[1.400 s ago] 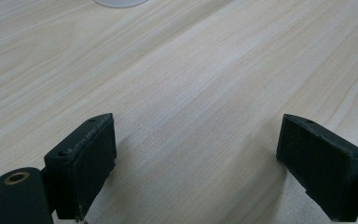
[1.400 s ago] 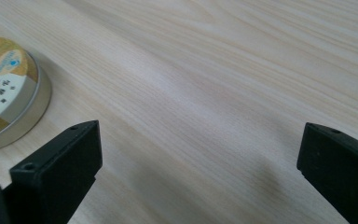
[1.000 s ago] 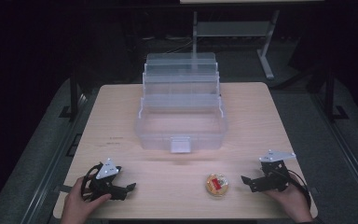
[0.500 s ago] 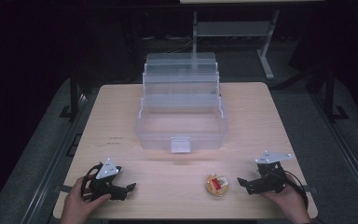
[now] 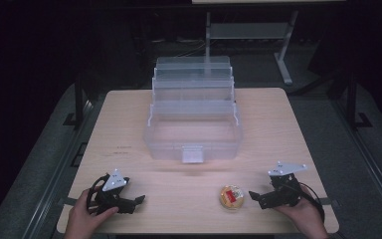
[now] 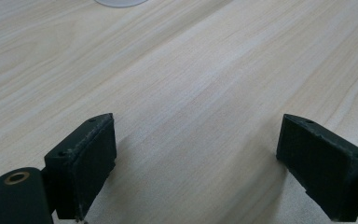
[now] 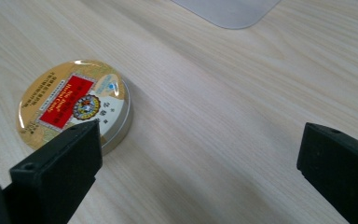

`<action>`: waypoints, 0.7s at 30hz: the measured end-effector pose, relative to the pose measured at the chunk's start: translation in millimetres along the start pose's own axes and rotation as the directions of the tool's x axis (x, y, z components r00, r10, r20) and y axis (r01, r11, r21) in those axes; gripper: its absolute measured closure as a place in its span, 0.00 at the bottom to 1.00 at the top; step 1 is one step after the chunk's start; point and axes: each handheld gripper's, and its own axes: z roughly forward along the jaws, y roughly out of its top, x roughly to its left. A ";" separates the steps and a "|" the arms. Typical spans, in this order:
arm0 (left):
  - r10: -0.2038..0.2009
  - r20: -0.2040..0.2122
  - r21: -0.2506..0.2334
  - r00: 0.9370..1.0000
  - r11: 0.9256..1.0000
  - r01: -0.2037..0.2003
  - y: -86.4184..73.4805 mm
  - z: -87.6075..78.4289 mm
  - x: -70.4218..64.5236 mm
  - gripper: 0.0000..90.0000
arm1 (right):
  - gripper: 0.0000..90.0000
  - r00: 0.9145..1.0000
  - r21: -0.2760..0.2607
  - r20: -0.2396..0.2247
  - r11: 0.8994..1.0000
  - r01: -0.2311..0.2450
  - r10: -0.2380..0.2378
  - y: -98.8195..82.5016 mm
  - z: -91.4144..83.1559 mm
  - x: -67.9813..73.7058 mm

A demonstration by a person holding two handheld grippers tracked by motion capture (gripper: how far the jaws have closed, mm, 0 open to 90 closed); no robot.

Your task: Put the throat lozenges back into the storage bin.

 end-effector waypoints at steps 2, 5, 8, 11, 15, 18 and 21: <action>0.000 0.000 0.000 1.000 1.000 0.000 0.0 0.0 0.0 0.12 | 0.00 1.000 -0.002 -0.005 1.000 0.003 -0.003 1.1 0.8 2.4; 0.000 0.000 0.000 1.000 1.000 0.000 0.0 0.0 0.0 0.12 | 0.00 1.000 -0.003 -0.008 1.000 0.010 -0.010 1.8 1.5 3.7; 0.000 0.000 0.000 1.000 1.000 0.000 0.0 0.0 0.0 0.12 | 0.00 1.000 -0.002 -0.016 1.000 0.016 -0.016 3.0 2.3 7.0; 0.000 0.000 0.000 1.000 1.000 0.000 0.0 0.0 0.0 0.12 | 0.00 0.999 -0.003 -0.026 1.000 0.019 -0.019 4.2 3.1 10.2; 0.000 0.000 0.000 1.000 1.000 0.000 0.0 0.0 0.0 0.12 | 0.00 0.999 -0.005 -0.033 0.999 0.035 -0.036 5.9 4.4 13.5; -0.001 0.000 0.000 1.000 1.000 0.001 -0.1 -0.1 -0.1 0.12 | 0.00 0.998 -0.005 -0.039 0.999 0.039 -0.039 7.0 5.1 16.1; -0.001 -0.001 0.000 1.000 1.000 0.001 -0.1 -0.1 -0.2 0.12 | 0.00 0.998 -0.003 -0.045 0.999 0.047 -0.047 8.1 6.4 18.7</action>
